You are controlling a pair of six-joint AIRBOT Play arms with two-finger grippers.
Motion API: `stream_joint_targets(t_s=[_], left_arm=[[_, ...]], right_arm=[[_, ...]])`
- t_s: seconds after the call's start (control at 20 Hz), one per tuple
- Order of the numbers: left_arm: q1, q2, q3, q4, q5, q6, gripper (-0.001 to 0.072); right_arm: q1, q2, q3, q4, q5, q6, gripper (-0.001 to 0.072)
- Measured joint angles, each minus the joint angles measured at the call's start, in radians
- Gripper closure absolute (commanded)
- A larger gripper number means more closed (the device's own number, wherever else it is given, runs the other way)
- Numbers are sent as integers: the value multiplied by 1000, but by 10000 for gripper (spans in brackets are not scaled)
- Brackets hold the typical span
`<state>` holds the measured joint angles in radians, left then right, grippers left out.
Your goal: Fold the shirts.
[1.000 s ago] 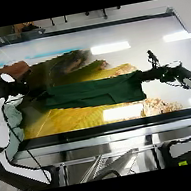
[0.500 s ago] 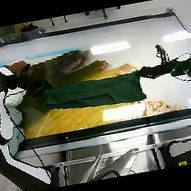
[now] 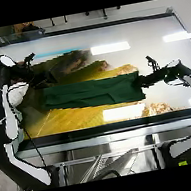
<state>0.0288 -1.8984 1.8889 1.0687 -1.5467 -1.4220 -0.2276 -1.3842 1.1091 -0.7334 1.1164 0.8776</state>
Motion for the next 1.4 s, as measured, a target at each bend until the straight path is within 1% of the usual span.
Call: stream_joint_targets(t_s=[0.1, 0.15, 0.2, 0.35, 0.55, 0.75, 0.85, 0.95, 1.1, 1.2, 1.3, 1.4], left_arm=[[-45, 0, 4, 0, 18, 0, 489], [-72, -1, 5, 0, 37, 0, 621], [-103, -1, 6, 0, 49, 0, 670], [-219, -13, 7, 0, 120, 0, 670], [-422, -85, 7, 0, 279, -10, 670], [-627, -191, 8, -2, 467, -61, 670], [-703, -237, 24, -3, 548, -92, 670], [-752, -270, 65, -3, 592, -120, 670], [-773, -272, 143, 3, 594, -149, 670], [-745, -225, 174, 1, 539, -155, 670], [-677, -135, 183, 2, 465, -157, 670], [-578, -2, 158, -12, 399, -145, 670]], right_arm=[[18, -5, 12, 6, -7, -26, 692], [23, -4, 25, 11, -8, -33, 692], [27, 2, 42, 8, -5, -34, 692], [24, 56, 114, 25, 71, -15, 693], [0, 171, 222, 26, 196, 31, 693], [-40, 272, 346, 27, 312, 72, 694], [-60, 306, 394, 27, 360, 85, 694], [-71, 325, 419, 27, 387, 97, 693], [-78, 335, 436, 29, 417, 119, 693], [-78, 336, 441, 31, 428, 129, 693], [-68, 333, 444, 35, 431, 148, 693], [-26, 322, 445, 58, 425, 164, 693]])
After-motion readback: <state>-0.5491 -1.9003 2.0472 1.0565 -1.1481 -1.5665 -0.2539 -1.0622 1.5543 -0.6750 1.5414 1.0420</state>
